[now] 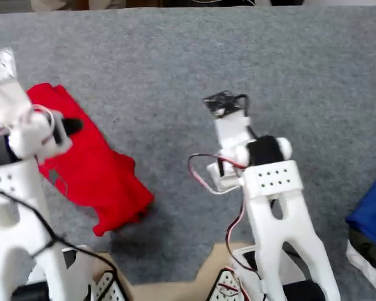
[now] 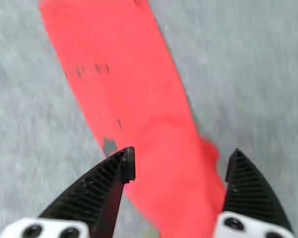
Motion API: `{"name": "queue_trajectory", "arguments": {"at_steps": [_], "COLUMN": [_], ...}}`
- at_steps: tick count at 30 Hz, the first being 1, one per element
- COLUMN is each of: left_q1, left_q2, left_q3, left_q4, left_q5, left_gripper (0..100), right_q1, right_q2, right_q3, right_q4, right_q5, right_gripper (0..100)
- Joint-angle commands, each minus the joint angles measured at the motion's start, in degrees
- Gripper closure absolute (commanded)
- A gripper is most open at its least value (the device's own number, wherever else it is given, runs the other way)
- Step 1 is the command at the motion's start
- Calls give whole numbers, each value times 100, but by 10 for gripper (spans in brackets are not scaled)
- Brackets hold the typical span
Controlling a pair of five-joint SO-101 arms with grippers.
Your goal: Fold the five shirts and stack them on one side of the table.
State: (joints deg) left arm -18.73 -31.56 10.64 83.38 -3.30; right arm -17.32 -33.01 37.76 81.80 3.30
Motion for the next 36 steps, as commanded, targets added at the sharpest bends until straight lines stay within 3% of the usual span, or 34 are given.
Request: {"name": "queue_trajectory", "arguments": {"at_steps": [1,6,10,17,25,29,33,36], "left_q1": [-202,-176,-185,-211,-255,-343,-484,-598], "left_q2": [822,2396,3626,5780,8004,8743,9121,9253], "left_q3": [-308,-615,-1459,-3745,-6330,-7121,-7815,-8193], "left_q4": [-1090,-2013,-2180,-2127,-2119,-2084,-1530,-1143], "left_q5": [53,53,79,88,88,53,44,44], "left_gripper": [749,772,771,774,784,880,981,979], "right_q1": [-725,-1297,-1358,-1912,-2501,-2475,-2484,-2484], "right_q2": [-40,567,1534,3231,4163,4365,4391,4391], "right_q3": [-532,-1209,-1974,-3275,-4084,-4154,-4145,-4154], "right_q4": [26,26,26,79,237,246,246,246], "right_q5": [44,26,-246,-246,-246,-246,-246,-246], "right_gripper": [986,986,986,986,987,988,989,989]}}
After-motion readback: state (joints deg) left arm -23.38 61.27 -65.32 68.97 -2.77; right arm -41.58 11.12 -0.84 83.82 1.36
